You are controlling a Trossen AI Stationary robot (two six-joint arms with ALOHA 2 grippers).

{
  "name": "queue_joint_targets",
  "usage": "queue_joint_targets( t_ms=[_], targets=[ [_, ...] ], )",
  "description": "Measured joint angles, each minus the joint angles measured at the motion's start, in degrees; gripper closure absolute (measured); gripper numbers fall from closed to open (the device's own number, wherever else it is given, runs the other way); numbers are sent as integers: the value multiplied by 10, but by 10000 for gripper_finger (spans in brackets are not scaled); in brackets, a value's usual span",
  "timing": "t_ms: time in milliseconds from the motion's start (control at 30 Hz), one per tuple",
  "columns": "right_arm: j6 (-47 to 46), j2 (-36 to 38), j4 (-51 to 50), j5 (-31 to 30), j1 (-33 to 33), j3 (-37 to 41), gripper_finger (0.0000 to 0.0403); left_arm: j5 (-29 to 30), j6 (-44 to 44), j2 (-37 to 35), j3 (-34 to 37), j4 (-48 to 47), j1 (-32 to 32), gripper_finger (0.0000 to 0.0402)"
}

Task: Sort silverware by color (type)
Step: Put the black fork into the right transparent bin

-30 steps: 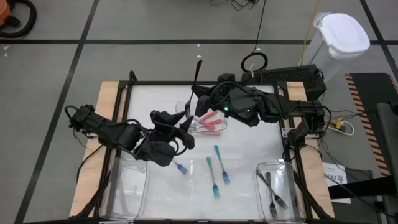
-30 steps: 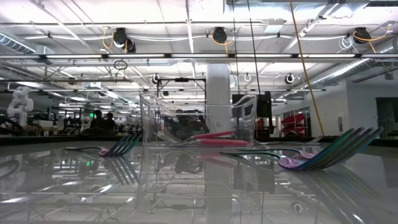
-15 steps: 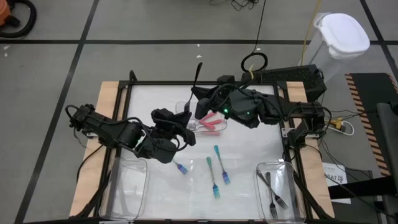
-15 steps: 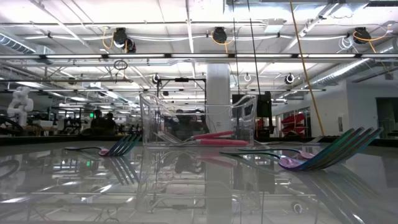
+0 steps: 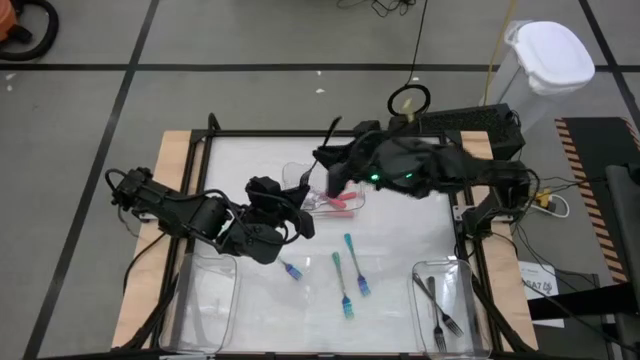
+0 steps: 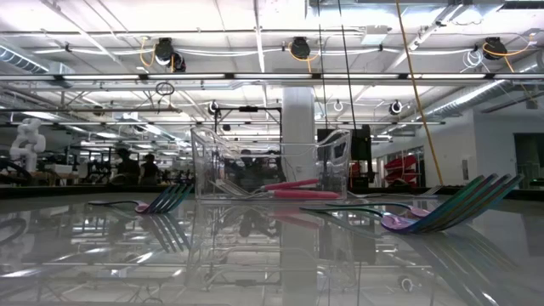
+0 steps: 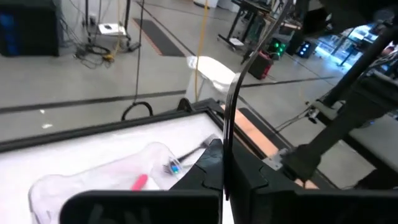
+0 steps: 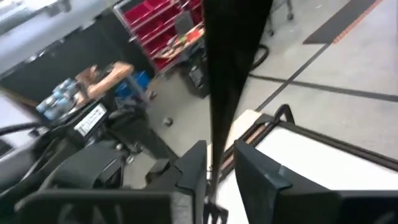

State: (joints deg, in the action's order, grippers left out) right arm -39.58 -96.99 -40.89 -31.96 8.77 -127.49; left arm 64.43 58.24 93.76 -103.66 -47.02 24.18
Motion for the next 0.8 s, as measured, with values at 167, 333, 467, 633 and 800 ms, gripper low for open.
queue_joint_targets(
  t_ms=[167, 333, 467, 633, 800],
  targets=[
    [5, 45, -89, 108, -13, 0, 287, -49, 29, 0, 0, 0, 3, 400],
    [47, 97, -188, 158, -21, 0, 264, -129, 27, 0, 0, 0, 3, 400],
    [102, 134, -242, 172, -21, -1, 255, -181, 23, 0, 0, 0, 3, 401],
    [145, 167, -270, 174, -15, -1, 253, -229, 9, 0, 0, 0, 3, 401],
    [197, 185, -284, 216, -15, -1, 252, -278, 9, 0, 0, 0, 3, 401]
  ],
)
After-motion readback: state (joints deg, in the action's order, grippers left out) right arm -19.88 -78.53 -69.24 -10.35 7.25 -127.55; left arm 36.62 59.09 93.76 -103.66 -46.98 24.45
